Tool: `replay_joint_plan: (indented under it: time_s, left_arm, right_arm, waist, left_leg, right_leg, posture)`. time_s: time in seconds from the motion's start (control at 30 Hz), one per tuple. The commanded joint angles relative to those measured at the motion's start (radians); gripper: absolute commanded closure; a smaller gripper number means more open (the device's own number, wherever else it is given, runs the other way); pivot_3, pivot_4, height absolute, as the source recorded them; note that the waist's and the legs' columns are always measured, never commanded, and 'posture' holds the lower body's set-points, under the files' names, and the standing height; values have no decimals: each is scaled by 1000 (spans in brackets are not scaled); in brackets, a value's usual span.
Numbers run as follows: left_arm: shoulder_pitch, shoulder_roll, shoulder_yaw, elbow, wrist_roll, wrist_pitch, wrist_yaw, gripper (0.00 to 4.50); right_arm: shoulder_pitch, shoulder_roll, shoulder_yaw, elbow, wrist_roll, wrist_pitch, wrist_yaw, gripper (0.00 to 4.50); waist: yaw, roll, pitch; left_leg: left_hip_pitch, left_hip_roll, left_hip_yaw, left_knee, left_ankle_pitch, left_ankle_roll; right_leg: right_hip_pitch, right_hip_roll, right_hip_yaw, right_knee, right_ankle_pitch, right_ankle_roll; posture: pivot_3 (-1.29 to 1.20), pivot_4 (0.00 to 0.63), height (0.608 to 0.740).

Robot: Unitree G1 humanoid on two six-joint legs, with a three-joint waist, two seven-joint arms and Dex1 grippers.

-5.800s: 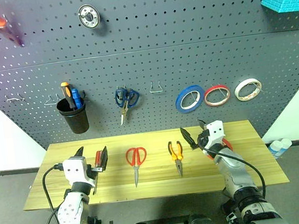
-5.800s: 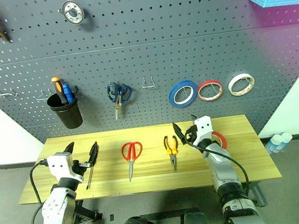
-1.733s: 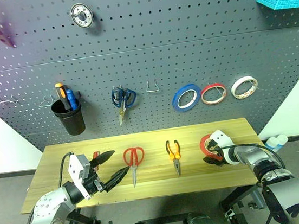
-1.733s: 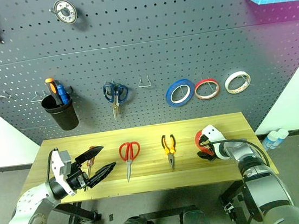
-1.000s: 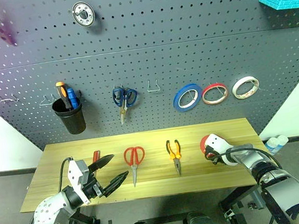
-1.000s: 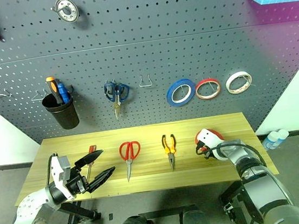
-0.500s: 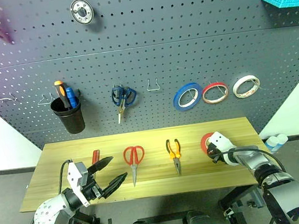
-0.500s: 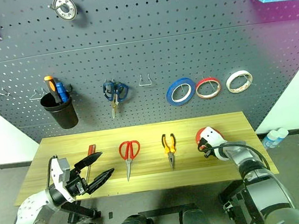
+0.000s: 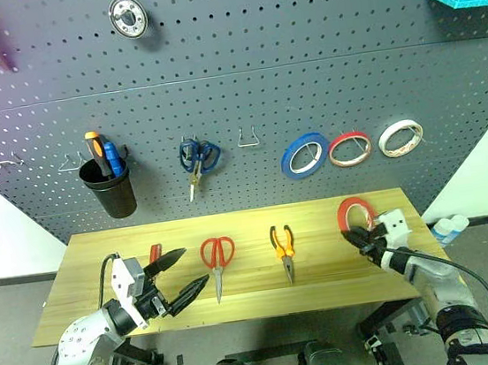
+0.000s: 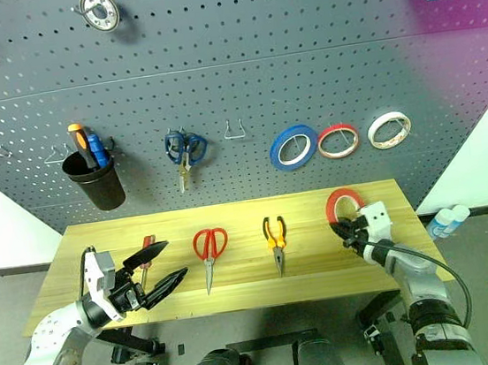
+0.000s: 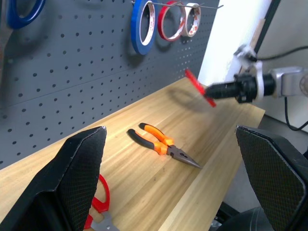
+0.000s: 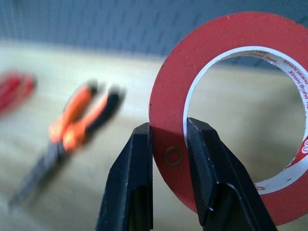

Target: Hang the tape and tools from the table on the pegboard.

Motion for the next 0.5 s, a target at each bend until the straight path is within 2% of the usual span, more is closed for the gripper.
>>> replay_joint_plan:
  time_s: [0.03, 0.37, 0.5]
  left_arm:
    - [-26, 8, 13, -9, -4, 3, -1, 0]
    - [-55, 17, 16, -20, -7, 35, 3, 0]
    - [-57, 19, 21, -31, -12, 48, 6, 0]
  right_arm:
    - [18, 24, -59, -107, 87, -7, -3, 3846]
    - [78, 52, -126, -205, 162, 25, -73, 3846]
    - [124, 68, -135, -348, 210, 69, -116, 3846]
  waist:
    - [1, 0, 0]
    - [0, 2, 2]
    - [-3, 4, 4]
  left_leg:
    - [0, 0, 0, 0, 0, 0]
    - [-1, 0, 0, -1, 0, 0]
    - [-1, 0, 0, -1, 0, 0]
  right_leg:
    - [0, 0, 0, 0, 0, 0]
    - [0, 0, 0, -1, 0, 0]
    - [0, 0, 0, -2, 0, 0]
  posture:
    - [-31, 44, 740]
    - [-51, 50, 740]
    - [-58, 53, 740]
